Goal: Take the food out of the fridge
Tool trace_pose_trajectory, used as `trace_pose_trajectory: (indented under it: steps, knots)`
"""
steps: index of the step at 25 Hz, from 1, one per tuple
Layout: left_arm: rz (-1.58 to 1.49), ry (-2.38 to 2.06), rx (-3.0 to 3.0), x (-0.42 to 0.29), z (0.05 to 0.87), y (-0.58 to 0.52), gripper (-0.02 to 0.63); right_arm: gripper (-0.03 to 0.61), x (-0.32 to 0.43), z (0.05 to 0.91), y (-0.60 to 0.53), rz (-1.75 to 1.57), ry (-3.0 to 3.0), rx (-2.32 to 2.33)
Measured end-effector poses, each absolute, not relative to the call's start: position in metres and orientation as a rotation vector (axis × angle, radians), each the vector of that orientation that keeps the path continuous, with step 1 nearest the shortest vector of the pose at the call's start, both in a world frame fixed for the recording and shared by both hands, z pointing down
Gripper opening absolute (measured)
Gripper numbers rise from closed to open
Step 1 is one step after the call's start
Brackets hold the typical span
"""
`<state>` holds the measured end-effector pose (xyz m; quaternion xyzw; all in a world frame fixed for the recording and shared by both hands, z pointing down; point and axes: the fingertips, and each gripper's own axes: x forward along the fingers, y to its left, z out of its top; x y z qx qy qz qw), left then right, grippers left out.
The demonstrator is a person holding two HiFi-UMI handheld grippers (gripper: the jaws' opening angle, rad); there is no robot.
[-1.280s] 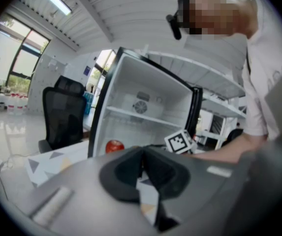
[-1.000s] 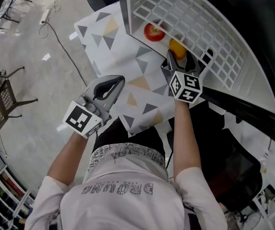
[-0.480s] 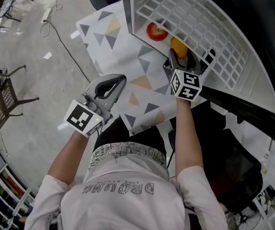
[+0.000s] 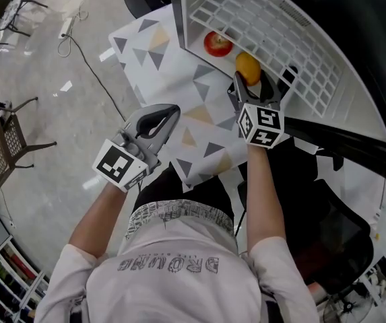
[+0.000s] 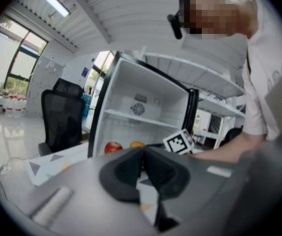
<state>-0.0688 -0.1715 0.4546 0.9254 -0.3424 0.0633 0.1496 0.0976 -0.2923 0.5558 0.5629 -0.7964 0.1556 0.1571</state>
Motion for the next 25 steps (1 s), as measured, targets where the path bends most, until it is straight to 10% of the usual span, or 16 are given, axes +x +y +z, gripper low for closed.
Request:
trace_pose_trajectory:
  steps: [25]
  knots:
    - [0.108, -0.991, 2.764, -0.071, 0.393, -0.127, 0.009, 0.279, 0.074, 0.438, -0.205, 0.301, -2.435, 1.603]
